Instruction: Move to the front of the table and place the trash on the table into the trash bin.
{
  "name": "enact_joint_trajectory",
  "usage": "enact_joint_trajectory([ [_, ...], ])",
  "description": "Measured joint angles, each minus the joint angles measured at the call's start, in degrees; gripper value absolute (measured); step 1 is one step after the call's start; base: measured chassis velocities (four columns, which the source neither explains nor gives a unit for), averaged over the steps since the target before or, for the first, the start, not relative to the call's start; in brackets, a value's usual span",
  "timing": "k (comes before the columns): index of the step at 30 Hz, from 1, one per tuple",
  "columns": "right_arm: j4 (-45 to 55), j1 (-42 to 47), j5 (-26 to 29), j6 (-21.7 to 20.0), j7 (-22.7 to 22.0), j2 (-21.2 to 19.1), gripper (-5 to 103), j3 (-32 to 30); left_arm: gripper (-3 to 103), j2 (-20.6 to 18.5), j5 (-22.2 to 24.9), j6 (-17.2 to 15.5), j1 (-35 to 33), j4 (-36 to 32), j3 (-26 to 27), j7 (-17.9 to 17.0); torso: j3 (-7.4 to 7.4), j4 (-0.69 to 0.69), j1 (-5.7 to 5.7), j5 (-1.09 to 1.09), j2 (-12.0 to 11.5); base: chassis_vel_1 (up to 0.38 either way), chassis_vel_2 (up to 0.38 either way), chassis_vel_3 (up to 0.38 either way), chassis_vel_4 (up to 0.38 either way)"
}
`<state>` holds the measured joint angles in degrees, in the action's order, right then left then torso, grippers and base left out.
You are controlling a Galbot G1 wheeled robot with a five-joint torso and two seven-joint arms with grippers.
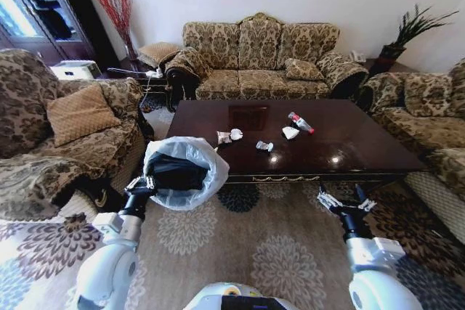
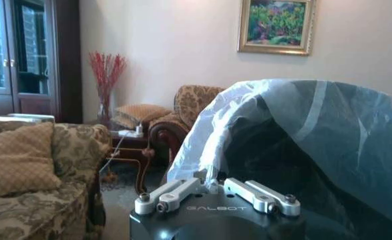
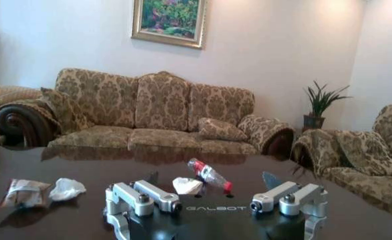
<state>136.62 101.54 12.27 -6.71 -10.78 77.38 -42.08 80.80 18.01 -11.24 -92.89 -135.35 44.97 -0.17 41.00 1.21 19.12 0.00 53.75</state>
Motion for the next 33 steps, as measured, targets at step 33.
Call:
enact_joint_trajectory([
  [33,-0.7,0.3,-1.8,-0.5,2.0,-0.1,100,0.6,1,0.8,-0.7,2.0,-0.3,2.1,-0.6,0.4,-0.03,0.01,-0.06,0.00,0.0,-0.125,0.186,0.182,-0.123],
])
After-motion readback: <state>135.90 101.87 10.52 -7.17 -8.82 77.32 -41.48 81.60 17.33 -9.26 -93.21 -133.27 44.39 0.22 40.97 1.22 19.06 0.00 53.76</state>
